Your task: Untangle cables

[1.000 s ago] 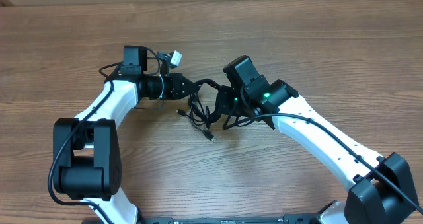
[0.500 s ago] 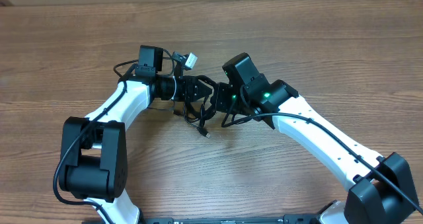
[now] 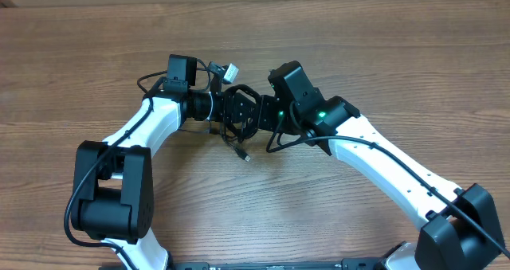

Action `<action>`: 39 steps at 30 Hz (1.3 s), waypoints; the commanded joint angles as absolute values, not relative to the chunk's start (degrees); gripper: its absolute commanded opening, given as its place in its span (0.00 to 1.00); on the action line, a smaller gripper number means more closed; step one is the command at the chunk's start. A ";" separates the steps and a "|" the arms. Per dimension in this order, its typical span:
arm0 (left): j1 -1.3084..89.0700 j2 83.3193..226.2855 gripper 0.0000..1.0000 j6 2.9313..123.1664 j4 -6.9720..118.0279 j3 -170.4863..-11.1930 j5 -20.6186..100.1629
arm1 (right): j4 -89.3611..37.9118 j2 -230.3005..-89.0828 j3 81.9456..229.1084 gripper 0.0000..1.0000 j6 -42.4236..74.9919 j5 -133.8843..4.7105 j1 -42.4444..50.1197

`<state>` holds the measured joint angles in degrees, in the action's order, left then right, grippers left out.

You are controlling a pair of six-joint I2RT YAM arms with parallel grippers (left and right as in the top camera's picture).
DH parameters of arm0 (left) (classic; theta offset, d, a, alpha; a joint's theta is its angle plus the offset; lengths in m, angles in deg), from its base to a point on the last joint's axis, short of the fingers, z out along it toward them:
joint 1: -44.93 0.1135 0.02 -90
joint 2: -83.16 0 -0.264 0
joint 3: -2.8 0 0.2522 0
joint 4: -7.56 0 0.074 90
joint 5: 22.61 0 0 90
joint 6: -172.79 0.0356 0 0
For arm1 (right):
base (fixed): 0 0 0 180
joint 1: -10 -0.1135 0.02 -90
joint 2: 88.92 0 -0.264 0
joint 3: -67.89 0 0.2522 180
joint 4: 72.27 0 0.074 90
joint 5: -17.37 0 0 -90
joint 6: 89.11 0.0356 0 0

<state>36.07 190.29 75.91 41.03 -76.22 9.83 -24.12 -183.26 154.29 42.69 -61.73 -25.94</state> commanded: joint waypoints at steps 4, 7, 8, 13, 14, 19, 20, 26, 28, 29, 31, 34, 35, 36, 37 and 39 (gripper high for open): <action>38.73 189.63 0.65 81.57 41.00 -76.79 1.50 | -19.55 -182.94 154.23 0.04 42.71 -62.94 -22.62; 39.87 189.63 0.64 81.57 41.20 -76.79 1.33 | -16.80 -182.94 154.23 0.04 41.86 -62.22 -20.26; 40.13 189.63 0.64 81.57 41.27 -76.79 1.30 | -16.56 -182.94 154.23 0.04 40.63 -61.06 -19.65; 40.46 189.63 0.65 82.45 41.59 -76.79 1.57 | -16.18 -182.94 154.23 0.04 37.88 -53.23 -17.13; 40.46 189.63 0.65 83.45 41.75 -76.79 1.74 | -16.18 -182.94 154.23 0.04 37.88 -51.72 -16.78; 40.50 189.63 0.66 84.09 42.32 -76.79 7.66 | -17.45 -182.94 154.23 0.04 32.65 -42.39 -16.24; 40.50 189.63 0.67 84.11 42.29 -76.79 8.30 | -17.50 -182.94 154.23 0.04 31.96 -40.69 -16.24; 40.81 189.63 0.72 84.09 42.32 -76.79 11.49 | -17.12 -182.94 154.23 0.04 30.75 -38.06 -16.22; 41.42 189.63 0.73 84.09 42.49 -76.79 11.47 | -17.10 -182.94 154.23 0.04 30.75 -38.83 -16.22; 41.75 189.63 0.74 84.09 42.58 -76.79 11.45 | -17.04 -182.94 154.23 0.04 30.75 -39.20 -16.22; 42.80 189.63 0.75 84.09 42.97 -76.79 11.47 | -16.97 -182.94 154.23 0.04 30.75 -39.68 -16.17; 44.22 189.63 0.75 84.06 43.56 -76.79 11.45 | -17.06 -182.94 154.23 0.04 30.58 -39.18 -16.17; 44.48 189.63 0.74 84.06 43.67 -76.79 11.42 | -17.08 -182.94 154.23 0.04 30.58 -39.05 -16.17; 44.55 189.63 0.74 84.06 43.78 -76.79 11.42 | -17.10 -182.94 154.23 0.04 30.58 -39.03 -16.17; 44.55 189.63 0.74 84.04 43.80 -76.79 11.38 | -17.26 -182.94 154.23 0.04 30.58 -38.98 -16.17; 44.29 189.63 0.74 84.04 43.78 -76.79 10.75 | -18.17 -182.94 154.23 0.04 30.60 -37.47 -16.17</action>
<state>44.63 190.29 82.82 43.65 -76.22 11.07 -16.97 -183.29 154.27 31.41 -40.25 -16.33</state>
